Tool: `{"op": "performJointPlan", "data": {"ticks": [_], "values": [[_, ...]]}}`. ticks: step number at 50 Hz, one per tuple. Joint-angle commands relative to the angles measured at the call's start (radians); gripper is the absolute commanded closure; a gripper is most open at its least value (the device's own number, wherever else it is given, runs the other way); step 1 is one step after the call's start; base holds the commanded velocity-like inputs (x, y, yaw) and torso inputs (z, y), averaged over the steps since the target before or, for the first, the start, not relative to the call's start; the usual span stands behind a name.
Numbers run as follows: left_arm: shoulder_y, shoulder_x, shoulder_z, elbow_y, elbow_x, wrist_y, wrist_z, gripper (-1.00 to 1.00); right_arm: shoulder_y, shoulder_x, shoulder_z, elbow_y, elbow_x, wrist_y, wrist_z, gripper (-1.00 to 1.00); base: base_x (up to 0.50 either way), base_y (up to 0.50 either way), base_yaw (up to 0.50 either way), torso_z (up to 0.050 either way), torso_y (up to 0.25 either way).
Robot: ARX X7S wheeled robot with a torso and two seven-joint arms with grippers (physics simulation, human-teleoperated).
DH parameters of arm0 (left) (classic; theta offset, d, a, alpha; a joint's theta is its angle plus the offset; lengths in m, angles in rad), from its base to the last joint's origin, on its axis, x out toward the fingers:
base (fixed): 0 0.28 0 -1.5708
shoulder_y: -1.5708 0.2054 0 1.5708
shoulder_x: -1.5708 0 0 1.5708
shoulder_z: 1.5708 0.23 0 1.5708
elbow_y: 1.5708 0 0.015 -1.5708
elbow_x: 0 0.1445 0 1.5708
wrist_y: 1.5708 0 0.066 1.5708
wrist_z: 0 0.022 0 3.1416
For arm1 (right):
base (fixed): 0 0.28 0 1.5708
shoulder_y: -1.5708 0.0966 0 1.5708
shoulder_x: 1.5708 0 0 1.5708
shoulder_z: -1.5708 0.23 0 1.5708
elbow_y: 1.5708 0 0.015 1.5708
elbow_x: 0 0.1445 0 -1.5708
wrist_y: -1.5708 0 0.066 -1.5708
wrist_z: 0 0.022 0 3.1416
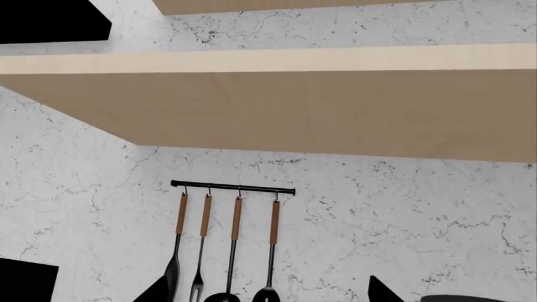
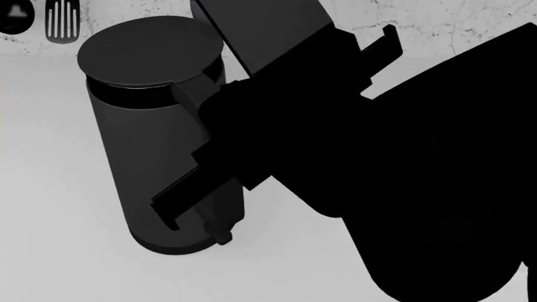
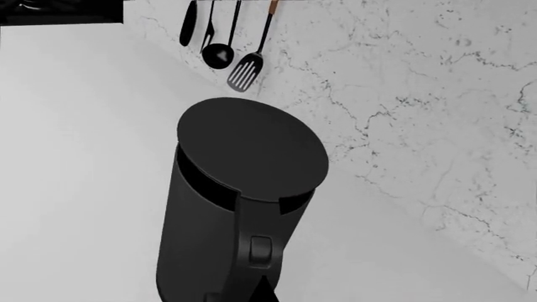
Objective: Press the button to open the lid of the electric kettle.
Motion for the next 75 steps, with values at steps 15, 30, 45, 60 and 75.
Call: {"op": "performJointPlan", "data": {"ticks": [15, 30, 45, 60, 75], "values": [[0.0, -0.013, 0.004, 0.004, -0.013, 0.001, -0.011, -1.0, 0.086, -0.051, -0.094, 0.164, -0.198, 0.036, -0.207, 1.0, 0.0, 0.0, 0.0, 0.0, 0.0], [0.004, -0.023, -0.021, 0.023, -0.042, -0.007, -0.02, -1.0, 0.096, -0.076, -0.148, 0.188, -0.291, 0.003, -0.319, 1.0, 0.0, 0.0, 0.0, 0.0, 0.0], [-0.016, -0.039, -0.042, 0.046, -0.078, -0.044, -0.038, -1.0, 0.082, -0.071, -0.189, 0.195, -0.351, -0.03, -0.378, 1.0, 0.0, 0.0, 0.0, 0.0, 0.0], [-0.012, -0.046, -0.051, 0.05, -0.089, -0.041, -0.045, -1.0, 0.051, -0.07, -0.223, 0.193, -0.392, -0.066, -0.429, 1.0, 0.0, 0.0, 0.0, 0.0, 0.0], [-0.013, -0.052, -0.049, 0.053, -0.096, -0.042, -0.051, -1.0, 0.053, -0.081, -0.271, 0.225, -0.425, -0.076, -0.46, 1.0, 0.0, 0.0, 0.0, 0.0, -0.002]]}}
